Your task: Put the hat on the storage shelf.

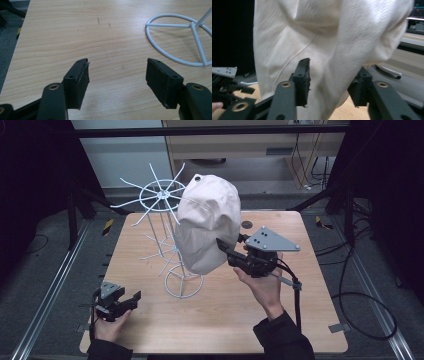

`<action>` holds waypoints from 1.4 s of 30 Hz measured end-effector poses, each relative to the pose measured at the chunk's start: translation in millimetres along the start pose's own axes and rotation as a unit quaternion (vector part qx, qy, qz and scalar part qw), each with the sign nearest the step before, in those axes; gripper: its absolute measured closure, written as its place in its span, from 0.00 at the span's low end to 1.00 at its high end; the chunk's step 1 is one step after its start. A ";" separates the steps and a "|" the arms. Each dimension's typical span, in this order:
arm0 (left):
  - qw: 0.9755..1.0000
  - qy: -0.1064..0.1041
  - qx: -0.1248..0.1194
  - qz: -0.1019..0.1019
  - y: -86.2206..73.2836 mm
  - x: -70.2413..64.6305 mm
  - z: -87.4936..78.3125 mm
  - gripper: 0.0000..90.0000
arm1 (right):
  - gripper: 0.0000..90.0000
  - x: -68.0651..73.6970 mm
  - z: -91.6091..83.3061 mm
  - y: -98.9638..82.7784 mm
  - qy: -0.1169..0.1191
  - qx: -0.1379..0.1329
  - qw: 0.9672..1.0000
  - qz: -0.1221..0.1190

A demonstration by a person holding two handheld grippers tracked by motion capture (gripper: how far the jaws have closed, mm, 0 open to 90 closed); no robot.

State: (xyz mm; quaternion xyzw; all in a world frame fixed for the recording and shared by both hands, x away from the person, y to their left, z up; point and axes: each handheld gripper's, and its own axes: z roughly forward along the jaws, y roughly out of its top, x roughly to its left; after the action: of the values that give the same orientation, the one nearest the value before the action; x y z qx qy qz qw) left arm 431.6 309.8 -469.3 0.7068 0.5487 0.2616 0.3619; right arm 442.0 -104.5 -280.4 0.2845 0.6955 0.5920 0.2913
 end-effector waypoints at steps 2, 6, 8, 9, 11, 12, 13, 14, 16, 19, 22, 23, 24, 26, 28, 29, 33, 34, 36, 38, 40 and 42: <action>1.000 0.000 0.000 0.000 0.0 -0.1 0.0 0.39 | 0.56 -1.3 -1.3 0.5 -0.005 -0.003 1.000 0.003; 1.000 0.000 0.000 -0.001 -0.1 -0.1 0.2 0.39 | 0.48 -3.1 -4.0 0.6 -0.012 -0.007 1.000 0.008; 1.000 0.000 0.000 -0.001 -0.1 0.0 0.2 0.39 | 0.41 -4.2 -5.4 0.4 -0.013 -0.008 1.000 0.014; 1.000 0.000 0.000 -0.001 -0.1 0.0 0.2 0.39 | 0.38 -4.7 -6.0 0.0 -0.012 -0.006 1.000 0.017; 1.000 -0.001 0.000 -0.001 -0.1 0.2 0.1 0.39 | 0.33 -5.8 -8.0 -1.6 -0.012 -0.004 1.000 0.015; 1.000 0.000 0.000 -0.001 -0.2 0.2 0.2 0.39 | 0.31 -5.9 -9.5 -2.6 -0.013 -0.005 1.000 0.015; 1.000 0.000 0.000 -0.001 -0.2 0.2 0.3 0.39 | 0.30 -6.1 -11.6 -3.7 -0.016 -0.006 1.000 0.015; 1.000 0.000 0.000 -0.001 -0.2 0.0 0.3 0.39 | 0.28 -6.9 -13.8 -4.9 -0.018 -0.008 1.000 0.015; 1.000 0.000 0.000 -0.001 -0.2 0.0 0.0 0.39 | 0.24 -9.4 -19.7 -8.0 -0.016 -0.012 1.000 0.023; 1.000 -0.001 -0.001 -0.001 -0.2 0.0 0.0 0.39 | 0.20 -14.6 -28.6 -14.0 -0.007 -0.011 0.999 0.030; 1.000 -0.002 0.000 -0.002 -0.4 -0.1 0.4 0.39 | 0.19 -17.5 -34.9 -19.3 -0.010 -0.005 0.999 0.031; 1.000 -0.003 0.000 -0.002 -0.5 -0.2 0.5 0.39 | 0.18 -19.2 -37.6 -22.3 -0.012 -0.002 0.999 0.030; 1.000 -0.005 0.000 0.000 -0.6 -0.4 0.6 0.40 | 0.17 -23.7 -43.4 -30.6 -0.018 0.008 0.999 0.030; 1.000 -0.005 0.001 0.001 -0.6 -0.4 0.6 0.41 | 0.17 -25.2 -44.9 -33.7 -0.020 0.011 0.999 0.032; 1.000 -0.010 0.003 0.001 -0.9 -0.6 1.3 0.42 | 0.16 -32.3 -50.4 -48.1 -0.027 0.026 0.999 0.037; 1.000 -0.010 0.002 0.000 -1.0 -0.8 1.7 0.43 | 0.16 -34.6 -51.8 -53.1 -0.029 0.030 0.998 0.040; 1.000 -0.014 0.003 0.001 -1.1 -1.4 2.1 0.44 | 0.16 -41.6 -55.7 -68.1 -0.037 0.041 0.997 0.049; 1.000 -0.015 0.004 0.001 -1.1 -1.4 2.0 0.46 | 0.17 -46.4 -57.7 -78.7 -0.042 0.053 0.996 0.054; 1.000 -0.017 0.006 0.004 -1.1 -1.2 2.0 0.46 | 0.17 -48.5 -58.5 -84.3 -0.045 0.059 0.996 0.056; 1.000 -0.019 0.006 0.001 -1.3 -1.7 2.3 0.47 | 0.18 -55.9 -61.1 -104.7 -0.054 0.081 0.994 0.058; 1.000 -0.020 0.004 0.003 -1.4 -1.9 2.5 0.47 | 0.19 -59.7 -62.3 -115.5 -0.057 0.093 0.992 0.061; 1.000 -0.021 0.003 0.004 -1.5 -2.1 2.8 0.45 | 0.18 -66.3 -63.2 -129.9 -0.066 0.117 0.989 0.064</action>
State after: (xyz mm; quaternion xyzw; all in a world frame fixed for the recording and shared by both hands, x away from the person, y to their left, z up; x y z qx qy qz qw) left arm 432.3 307.3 -472.2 0.7153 0.5393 0.2466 0.3697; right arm 432.8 -212.9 -396.3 0.3986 0.7195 0.5042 0.2631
